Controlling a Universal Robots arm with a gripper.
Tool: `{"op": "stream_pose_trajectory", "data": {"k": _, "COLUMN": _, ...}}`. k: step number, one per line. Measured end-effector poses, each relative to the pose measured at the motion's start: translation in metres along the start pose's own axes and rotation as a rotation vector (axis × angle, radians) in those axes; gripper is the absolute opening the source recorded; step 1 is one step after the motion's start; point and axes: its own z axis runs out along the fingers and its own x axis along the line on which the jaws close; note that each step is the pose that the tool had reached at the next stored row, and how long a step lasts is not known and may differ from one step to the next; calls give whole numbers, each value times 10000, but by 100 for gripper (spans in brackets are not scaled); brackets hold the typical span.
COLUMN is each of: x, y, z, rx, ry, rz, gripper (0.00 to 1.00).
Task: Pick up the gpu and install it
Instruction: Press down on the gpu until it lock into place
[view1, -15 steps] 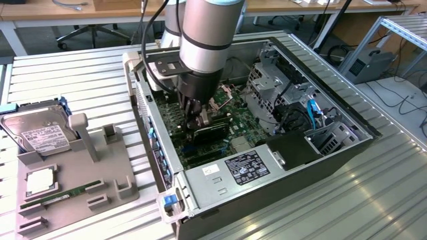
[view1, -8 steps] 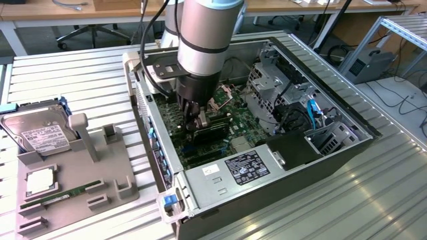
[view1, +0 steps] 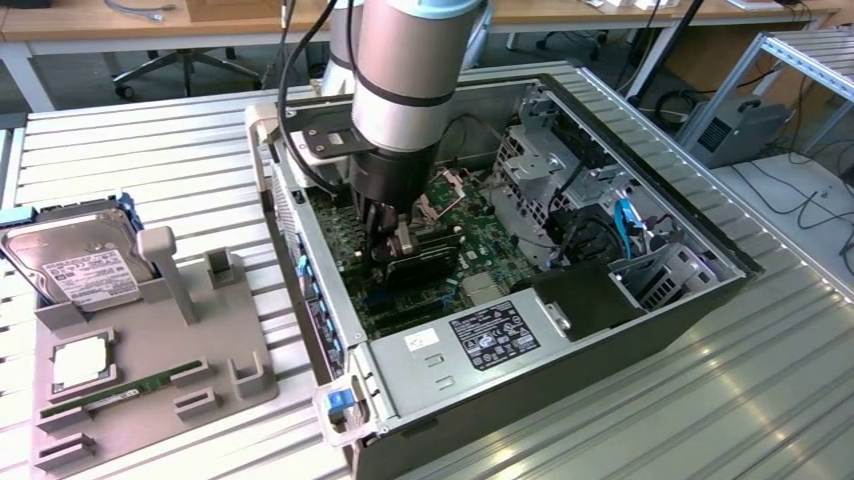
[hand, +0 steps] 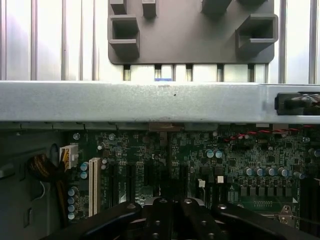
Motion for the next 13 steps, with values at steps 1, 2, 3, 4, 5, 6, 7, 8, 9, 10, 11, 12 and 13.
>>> {"op": "stream_pose_trajectory", "data": {"k": 1, "x": 0, "y": 0, "z": 1, "rx": 1, "ry": 2, "rz": 0, "gripper": 11}}
{"op": "stream_pose_trajectory", "data": {"k": 2, "x": -1, "y": -1, "z": 0, "rx": 2, "ry": 3, "rz": 0, "gripper": 11}}
{"op": "stream_pose_trajectory", "data": {"k": 3, "x": -2, "y": -1, "z": -8, "rx": 3, "ry": 5, "rz": 1, "gripper": 11}}
{"op": "stream_pose_trajectory", "data": {"k": 4, "x": -3, "y": 0, "z": -26, "rx": 10, "ry": -7, "rz": 1, "gripper": 11}}
{"op": "stream_pose_trajectory", "data": {"k": 5, "x": -4, "y": 5, "z": -98, "rx": 17, "ry": -16, "rz": 2, "gripper": 11}}
{"op": "stream_pose_trajectory", "data": {"k": 6, "x": -2, "y": 8, "z": -143, "rx": 3, "ry": 7, "rz": 3, "gripper": 11}}
{"op": "stream_pose_trajectory", "data": {"k": 7, "x": -3, "y": -3, "z": -163, "rx": -2, "ry": 2, "rz": 0, "gripper": 11}}
{"op": "stream_pose_trajectory", "data": {"k": 8, "x": -2, "y": -19, "z": -165, "rx": -20, "ry": 2, "rz": 1, "gripper": 11}}
{"op": "stream_pose_trajectory", "data": {"k": 9, "x": -1, "y": -39, "z": -169, "rx": -50, "ry": 6, "rz": 1, "gripper": 11}}
{"op": "stream_pose_trajectory", "data": {"k": 10, "x": -1, "y": -60, "z": -170, "rx": -74, "ry": 5, "rz": 1, "gripper": 11}}
{"op": "stream_pose_trajectory", "data": {"k": 11, "x": -1, "y": -95, "z": -173, "rx": -115, "ry": 5, "rz": 0, "gripper": 11}}
{"op": "stream_pose_trajectory", "data": {"k": 12, "x": 0, "y": -136, "z": -175, "rx": -163, "ry": 3, "rz": 2, "gripper": 11}}
{"op": "stream_pose_trajectory", "data": {"k": 13, "x": 1, "y": -180, "z": -178, "rx": -218, "ry": 4, "rz": 2, "gripper": 11}}
